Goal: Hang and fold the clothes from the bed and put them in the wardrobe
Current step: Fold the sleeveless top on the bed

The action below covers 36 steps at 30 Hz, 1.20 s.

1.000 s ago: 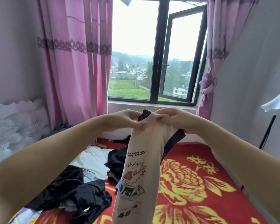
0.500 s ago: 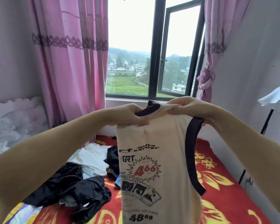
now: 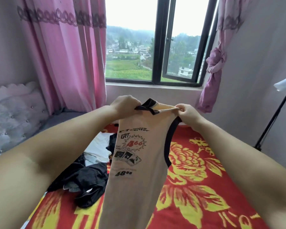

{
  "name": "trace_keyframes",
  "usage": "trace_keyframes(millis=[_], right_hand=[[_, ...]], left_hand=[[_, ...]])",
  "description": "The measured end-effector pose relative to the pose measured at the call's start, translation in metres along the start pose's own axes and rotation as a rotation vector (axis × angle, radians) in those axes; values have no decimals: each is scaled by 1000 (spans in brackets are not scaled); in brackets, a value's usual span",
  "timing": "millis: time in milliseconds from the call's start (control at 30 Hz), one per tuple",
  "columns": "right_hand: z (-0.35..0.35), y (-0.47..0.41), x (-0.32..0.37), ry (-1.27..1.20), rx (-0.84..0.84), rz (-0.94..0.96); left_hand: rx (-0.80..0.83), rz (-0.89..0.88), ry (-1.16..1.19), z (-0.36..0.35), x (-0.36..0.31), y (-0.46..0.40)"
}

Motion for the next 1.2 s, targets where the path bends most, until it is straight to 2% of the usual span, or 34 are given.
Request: trace_keyframes(millis=[133, 233, 367, 433, 500, 633, 800, 967, 1067, 1200], right_hand=[[24, -10, 45, -40, -147, 150], [41, -1, 74, -65, -126, 231], [28, 23, 65, 106, 87, 224], [3, 39, 30, 193, 225, 148], [-32, 64, -20, 272, 373, 39], [-133, 143, -138, 468, 710, -110], [-247, 284, -265, 524, 1073, -237], [-315, 390, -323, 409, 1238, -311], [-342, 438, -347, 385, 1330, -339], [-361, 474, -365, 305, 1425, -422]], left_hand=[[-94, -35, -9, 34, 10, -16], [-236, -74, -24, 59, 12, -13], [-353, -272, 56, 36, -12, 17], [-415, -353, 25, -5, -28, 43], [-388, -363, 2, -66, -45, 72], [-180, -490, 192, -212, -107, 153], [315, -606, 339, -382, -197, 290], [845, -549, 513, -465, -258, 383], [979, -428, 619, -493, -277, 422], [1195, -429, 655, -523, -297, 462]])
Point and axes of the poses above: each hand's wrist, its own y-axis away from the middle knuckle, its own z-axis out of the back of the hand, x = y × z, the point moved 9 cm from there along -y, towards the middle knuckle, and after that the axes turned 7 degrees about -z, right-handed, at the moved point
